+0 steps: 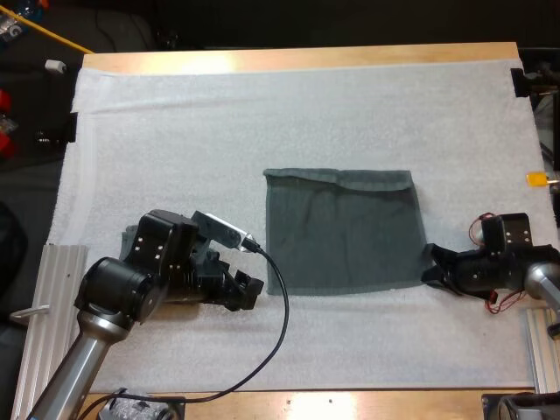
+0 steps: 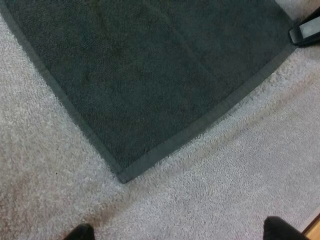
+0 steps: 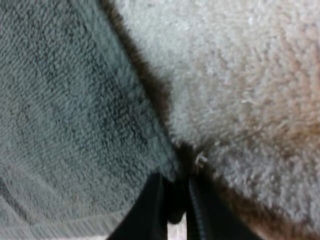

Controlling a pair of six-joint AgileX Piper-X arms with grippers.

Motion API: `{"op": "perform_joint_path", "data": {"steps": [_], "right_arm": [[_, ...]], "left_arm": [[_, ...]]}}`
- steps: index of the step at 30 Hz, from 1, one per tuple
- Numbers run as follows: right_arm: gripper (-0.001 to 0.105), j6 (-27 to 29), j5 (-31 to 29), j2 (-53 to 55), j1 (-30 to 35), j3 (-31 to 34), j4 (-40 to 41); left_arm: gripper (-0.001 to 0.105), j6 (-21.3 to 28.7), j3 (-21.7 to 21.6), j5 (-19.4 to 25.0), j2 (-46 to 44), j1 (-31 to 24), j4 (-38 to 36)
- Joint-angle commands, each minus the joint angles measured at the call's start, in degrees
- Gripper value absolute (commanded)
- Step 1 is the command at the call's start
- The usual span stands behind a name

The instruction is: Pick towel from pile, fold and stack

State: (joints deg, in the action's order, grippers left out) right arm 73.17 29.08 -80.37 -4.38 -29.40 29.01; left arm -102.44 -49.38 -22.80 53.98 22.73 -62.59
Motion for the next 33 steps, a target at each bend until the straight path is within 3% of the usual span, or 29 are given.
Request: {"op": "perform_joint_path", "data": {"steps": [1,5,10,14,23,27,33], "right_arm": [[0.0,0.3,0.4,0.0,0.0,-0.1,-0.4],[0.0,1.5,0.3,2.9,0.0,-0.1,1.0],[0.0,1.6,-0.5,8.8,0.0,-0.1,3.8],[0.0,1.6,-0.5,12.0,0.0,-0.1,6.1],[0.0,2.3,-0.8,13.2,0.0,-0.1,8.6],[0.0,2.9,-0.9,13.2,0.0,-0.1,9.5],[0.0,2.9,-0.9,13.2,0.0,-0.1,9.5]], "left_arm": [[0.065,-0.6,-0.1,-0.6,-0.2,0.2,0.6],[0.063,0.7,-0.1,-0.6,-0.2,0.2,2.0],[0.048,2.4,-0.1,-1.0,0.1,0.2,7.6],[0.048,2.3,-0.1,-3.8,2.2,0.3,8.9],[0.048,-2.7,0.2,-4.3,16.2,6.1,10.0],[0.048,-7.4,0.2,-1.8,23.3,6.9,11.4],[0.048,-8.2,0.2,-0.1,31.5,6.9,12.2]]}}
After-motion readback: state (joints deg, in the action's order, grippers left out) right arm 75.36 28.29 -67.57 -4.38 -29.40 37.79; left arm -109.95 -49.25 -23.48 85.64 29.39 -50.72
